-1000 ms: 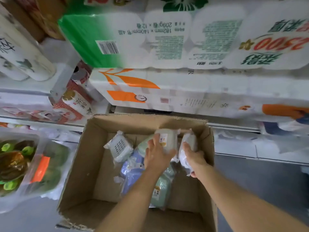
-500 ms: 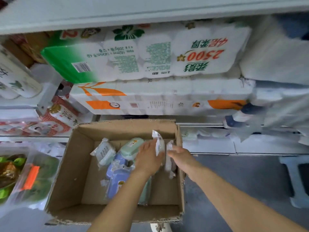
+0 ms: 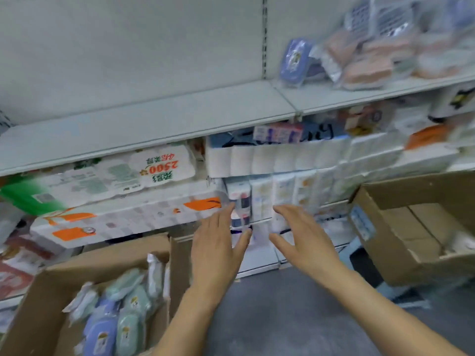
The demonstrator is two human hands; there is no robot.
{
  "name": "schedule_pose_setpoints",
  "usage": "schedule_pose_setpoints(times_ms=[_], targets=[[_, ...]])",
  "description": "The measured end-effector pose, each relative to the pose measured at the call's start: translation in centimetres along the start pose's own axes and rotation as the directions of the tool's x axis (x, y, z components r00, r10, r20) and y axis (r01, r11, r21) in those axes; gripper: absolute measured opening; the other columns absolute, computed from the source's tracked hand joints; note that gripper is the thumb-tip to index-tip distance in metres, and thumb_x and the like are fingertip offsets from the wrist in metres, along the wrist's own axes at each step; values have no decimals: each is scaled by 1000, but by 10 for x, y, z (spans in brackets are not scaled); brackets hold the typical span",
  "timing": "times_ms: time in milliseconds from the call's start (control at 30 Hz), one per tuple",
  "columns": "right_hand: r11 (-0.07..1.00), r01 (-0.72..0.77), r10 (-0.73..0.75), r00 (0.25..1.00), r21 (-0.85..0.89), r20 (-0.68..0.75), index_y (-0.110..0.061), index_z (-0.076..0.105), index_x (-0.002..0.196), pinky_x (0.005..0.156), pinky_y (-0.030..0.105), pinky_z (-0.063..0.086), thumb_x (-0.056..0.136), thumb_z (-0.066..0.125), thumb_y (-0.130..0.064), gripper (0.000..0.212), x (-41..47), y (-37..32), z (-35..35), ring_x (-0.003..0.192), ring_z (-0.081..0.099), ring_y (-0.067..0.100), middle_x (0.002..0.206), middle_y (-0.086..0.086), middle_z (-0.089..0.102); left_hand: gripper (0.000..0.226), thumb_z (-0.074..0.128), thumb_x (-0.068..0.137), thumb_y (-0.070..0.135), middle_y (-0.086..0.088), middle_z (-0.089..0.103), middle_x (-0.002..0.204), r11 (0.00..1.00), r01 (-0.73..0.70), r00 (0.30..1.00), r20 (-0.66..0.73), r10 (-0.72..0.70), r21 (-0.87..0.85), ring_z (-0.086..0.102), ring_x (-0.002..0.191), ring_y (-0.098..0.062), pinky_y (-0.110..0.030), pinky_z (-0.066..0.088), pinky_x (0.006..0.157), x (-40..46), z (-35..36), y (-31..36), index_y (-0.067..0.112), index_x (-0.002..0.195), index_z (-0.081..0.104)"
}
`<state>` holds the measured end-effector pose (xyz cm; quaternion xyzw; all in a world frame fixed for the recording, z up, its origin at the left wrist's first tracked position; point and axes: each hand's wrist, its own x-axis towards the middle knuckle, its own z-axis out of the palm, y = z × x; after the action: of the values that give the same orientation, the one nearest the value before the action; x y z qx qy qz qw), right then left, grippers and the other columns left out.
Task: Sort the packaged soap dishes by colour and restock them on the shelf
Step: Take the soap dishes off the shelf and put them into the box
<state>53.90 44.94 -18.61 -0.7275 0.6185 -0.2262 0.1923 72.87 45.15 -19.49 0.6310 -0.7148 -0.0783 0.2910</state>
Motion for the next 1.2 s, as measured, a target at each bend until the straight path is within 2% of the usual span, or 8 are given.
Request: schedule_pose_setpoints(times_ms=[100,233,400,600,800,933,1067,1200], targets=[[995,-3,-14,987,-100,-162,-26,40,143,105,37,37,92,60,-39,56,-33,53,-77,134,40,17,146,-6,41,62,59,92,47,0,57,136,994,-107,994,-23,106,-35,52,126,-24,-44,45,102,4,21,87,19,145,43],[962,-71,-10,956,-265,-294,-27,32,148,103,34,33,93,55,-44,62,-74,125,-170,135,34,16,149,-5,36,66,43,89,57,0,60,129,964,-265,964,-49,263,-28,54,117,-23,-41,46,95,11,56,194,19,143,43],[911,-223,72,914,-347,-399,-29,21,151,112,37,24,94,49,-48,66,-107,196,-256,142,22,17,156,-2,24,67,40,89,59,-1,54,133,909,-415,910,-4,415,-38,49,122,-24,-42,44,100,30,98,302,20,144,38],[883,-317,129,874,-347,-468,-27,23,151,114,40,23,93,50,-47,67,-107,265,-320,143,21,19,156,0,25,71,32,87,62,-2,51,140,789,-607,795,80,601,100,50,124,-25,-43,41,103,68,148,400,20,144,42],[870,-357,153,851,-340,-502,-29,21,151,115,39,20,94,49,-45,65,-73,339,-375,143,18,18,157,-1,21,71,36,88,62,-2,49,142,776,-630,777,28,629,37,47,129,-24,-44,39,107,127,199,474,21,145,41],[857,-396,185,833,-329,-521,-28,19,151,111,38,26,95,49,-43,66,-30,398,-423,141,25,19,155,-2,26,66,52,91,55,2,45,143,764,-645,763,42,645,-24,42,132,-20,-38,34,110,187,245,529,23,147,37],[861,-423,254,838,-283,-483,-29,15,152,106,37,33,95,49,-44,69,9,455,-467,138,29,17,153,-5,29,67,52,92,56,4,47,140,777,-622,774,75,628,-94,40,131,-17,-35,34,108,242,282,579,27,149,32],[877,-415,252,825,-240,-507,-30,20,151,104,37,36,94,52,-42,66,43,500,-504,139,29,16,152,-6,30,67,55,91,52,3,49,136,790,-599,788,83,610,-132,42,125,-17,-33,34,105,289,310,617,25,148,32]])
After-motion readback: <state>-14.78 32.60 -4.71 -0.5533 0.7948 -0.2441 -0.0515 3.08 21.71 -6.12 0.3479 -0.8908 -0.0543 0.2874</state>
